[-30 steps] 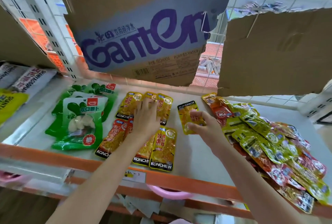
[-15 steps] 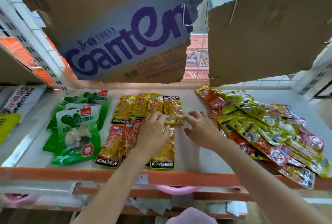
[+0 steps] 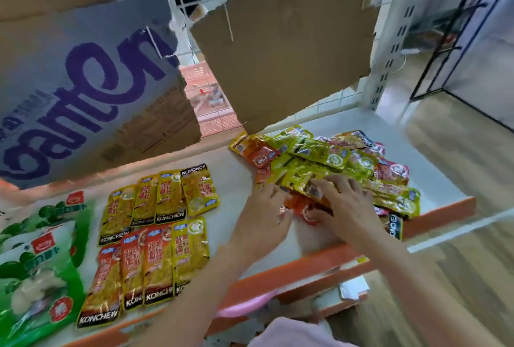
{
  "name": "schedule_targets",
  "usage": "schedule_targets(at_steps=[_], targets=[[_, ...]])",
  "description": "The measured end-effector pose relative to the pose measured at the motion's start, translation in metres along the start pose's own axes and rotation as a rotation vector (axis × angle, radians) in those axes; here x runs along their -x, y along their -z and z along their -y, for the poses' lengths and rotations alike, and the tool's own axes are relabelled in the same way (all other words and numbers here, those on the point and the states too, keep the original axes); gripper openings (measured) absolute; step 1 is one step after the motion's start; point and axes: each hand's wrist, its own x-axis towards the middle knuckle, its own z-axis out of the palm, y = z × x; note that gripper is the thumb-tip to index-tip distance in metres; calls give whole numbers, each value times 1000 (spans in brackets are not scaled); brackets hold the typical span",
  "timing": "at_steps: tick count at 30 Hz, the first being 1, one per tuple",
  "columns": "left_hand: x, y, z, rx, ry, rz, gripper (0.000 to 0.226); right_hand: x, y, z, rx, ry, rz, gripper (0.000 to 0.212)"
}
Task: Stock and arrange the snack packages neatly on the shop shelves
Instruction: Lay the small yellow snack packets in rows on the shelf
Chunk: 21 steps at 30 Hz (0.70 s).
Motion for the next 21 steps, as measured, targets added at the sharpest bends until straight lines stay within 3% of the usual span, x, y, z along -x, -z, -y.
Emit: schedule_targets(at_steps=[6, 11, 13, 15, 18, 21], targets=[[-7, -12, -4, -15, 30, 78, 35, -6, 3, -6, -1, 30, -113, 36], [-10, -10, -16, 274, 250, 59, 29, -1, 19, 8, -522, 96, -452, 7], [-9, -10, -22, 558, 356, 38, 27, -4, 24, 15, -822, 18, -372, 9], [-6, -8, -26, 827, 413, -48, 25, -8, 24, 21, -962, 6, -187, 14], [-1, -4, -19, 880, 491, -269, 15, -14, 18, 23, -700, 61, -142, 20], [7, 3, -11, 896, 576, -308, 4, -18, 7, 19, -298, 70, -72, 36]])
